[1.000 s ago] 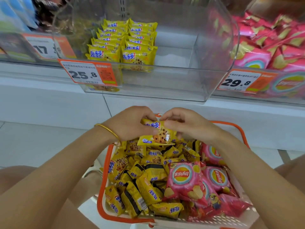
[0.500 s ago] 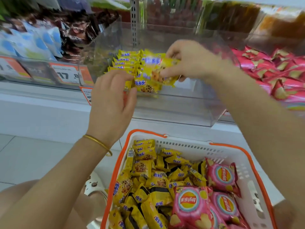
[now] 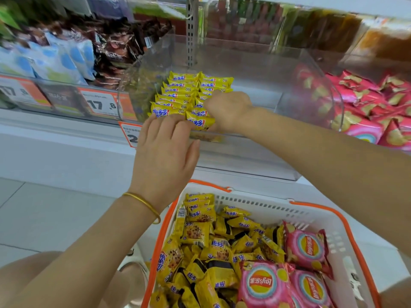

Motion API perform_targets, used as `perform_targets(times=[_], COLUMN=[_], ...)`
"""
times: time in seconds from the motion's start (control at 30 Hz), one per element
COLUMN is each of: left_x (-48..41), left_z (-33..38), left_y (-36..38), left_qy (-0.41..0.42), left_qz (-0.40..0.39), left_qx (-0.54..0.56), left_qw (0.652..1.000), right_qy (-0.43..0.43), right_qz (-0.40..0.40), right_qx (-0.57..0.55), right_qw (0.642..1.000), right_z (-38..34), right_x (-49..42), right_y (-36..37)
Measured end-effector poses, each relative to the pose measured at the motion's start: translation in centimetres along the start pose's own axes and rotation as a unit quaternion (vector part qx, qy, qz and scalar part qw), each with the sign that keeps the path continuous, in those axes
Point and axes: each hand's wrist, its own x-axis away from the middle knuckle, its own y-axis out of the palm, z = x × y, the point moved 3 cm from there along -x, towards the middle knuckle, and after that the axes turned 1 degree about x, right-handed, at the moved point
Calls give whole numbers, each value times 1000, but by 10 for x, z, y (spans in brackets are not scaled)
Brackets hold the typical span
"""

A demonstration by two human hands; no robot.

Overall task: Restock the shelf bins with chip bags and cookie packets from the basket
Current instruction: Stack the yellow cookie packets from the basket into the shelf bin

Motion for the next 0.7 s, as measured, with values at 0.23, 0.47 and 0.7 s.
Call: perform_targets(times=[0.23,0.47,0.7], left_x=[3,4,4], left_z=[-2,-3,-4], left_y=[0,1,3], left_qy=[11,21,34], left_qz=[10,15,19], left_qx=[13,17,7], left_qw=[1000,1000,999], right_qy=[-19,-13,-37], right_qz=[-21,-18,-18], right_qx=[-73,-121,-95], right_qw=[997,992,995], right_z=[10,14,14], right_x=[12,10,12], right_y=[-7,-5,-5])
